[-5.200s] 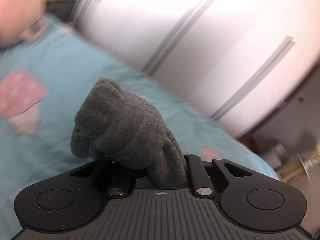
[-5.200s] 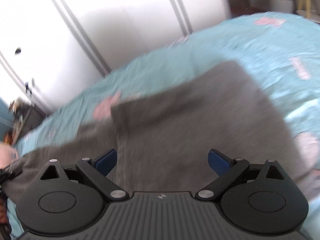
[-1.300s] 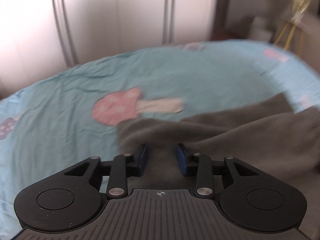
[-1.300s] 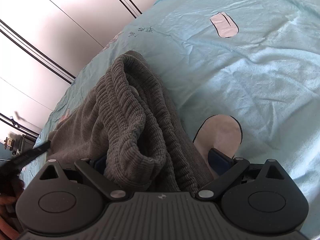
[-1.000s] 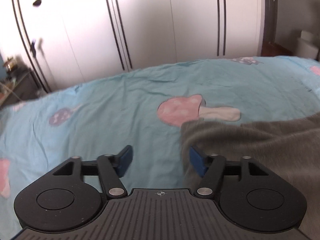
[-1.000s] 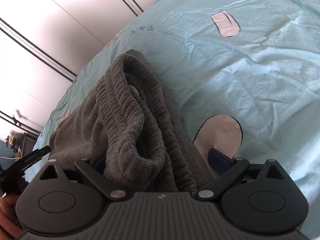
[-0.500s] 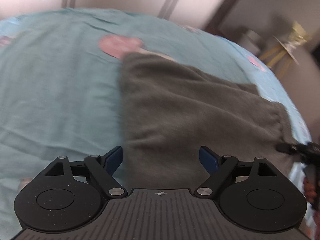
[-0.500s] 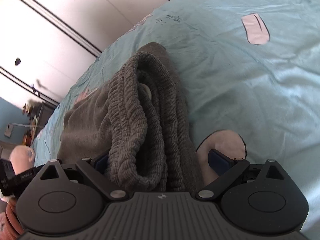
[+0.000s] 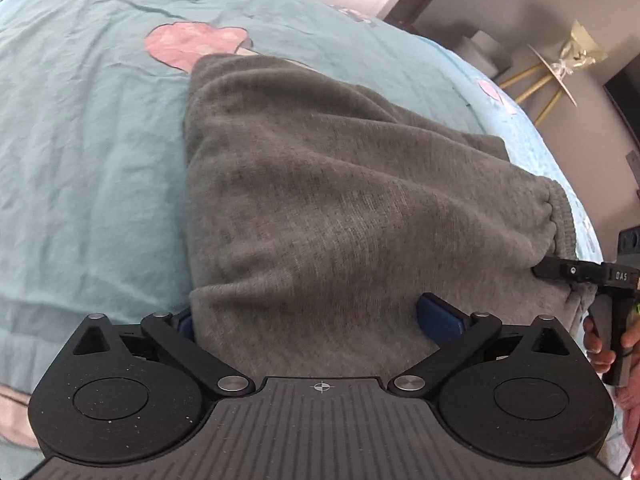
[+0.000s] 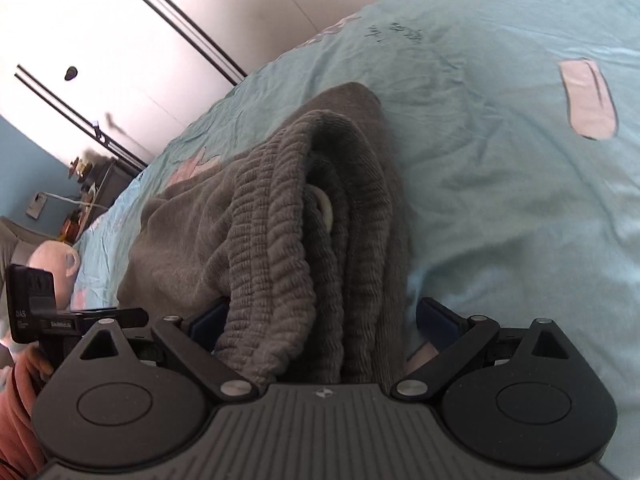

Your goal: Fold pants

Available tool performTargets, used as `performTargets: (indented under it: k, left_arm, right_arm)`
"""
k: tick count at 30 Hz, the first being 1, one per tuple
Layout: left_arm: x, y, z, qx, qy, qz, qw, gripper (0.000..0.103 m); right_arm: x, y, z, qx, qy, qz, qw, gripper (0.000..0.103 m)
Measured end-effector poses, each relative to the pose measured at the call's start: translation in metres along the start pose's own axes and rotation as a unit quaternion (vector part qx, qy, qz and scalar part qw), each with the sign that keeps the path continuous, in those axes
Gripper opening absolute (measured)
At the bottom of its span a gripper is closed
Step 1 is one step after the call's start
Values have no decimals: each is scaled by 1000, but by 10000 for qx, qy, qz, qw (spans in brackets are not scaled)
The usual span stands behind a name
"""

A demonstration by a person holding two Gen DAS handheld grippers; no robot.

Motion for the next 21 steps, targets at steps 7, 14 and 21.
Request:
performTargets:
  k: [7, 14, 21]
  left_arm:
    - [-3, 0, -2, 14, -73, -71, 9999, 103]
    - [-6, 3, -4, -149, -121, -61, 9998, 103]
    - [-7, 9, -3, -99, -368, -136, 9992, 103]
  right_arm:
    - [-5, 5, 3, 215, 18, 116, 9997, 98]
    - [-6, 3, 4, 358, 85, 141, 9992, 98]
    - [-9, 6, 5, 343, 154, 211, 9991, 98]
Point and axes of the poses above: each gripper's, at about its wrist camera, not at the fingertips, and x roughly against the way its jaws point, z to its left, y to its top, the point moved 8 cm from there along -x, roughly the way its jaws point, and after that the axes turned 3 degrees about z, right-handed, at the moved point
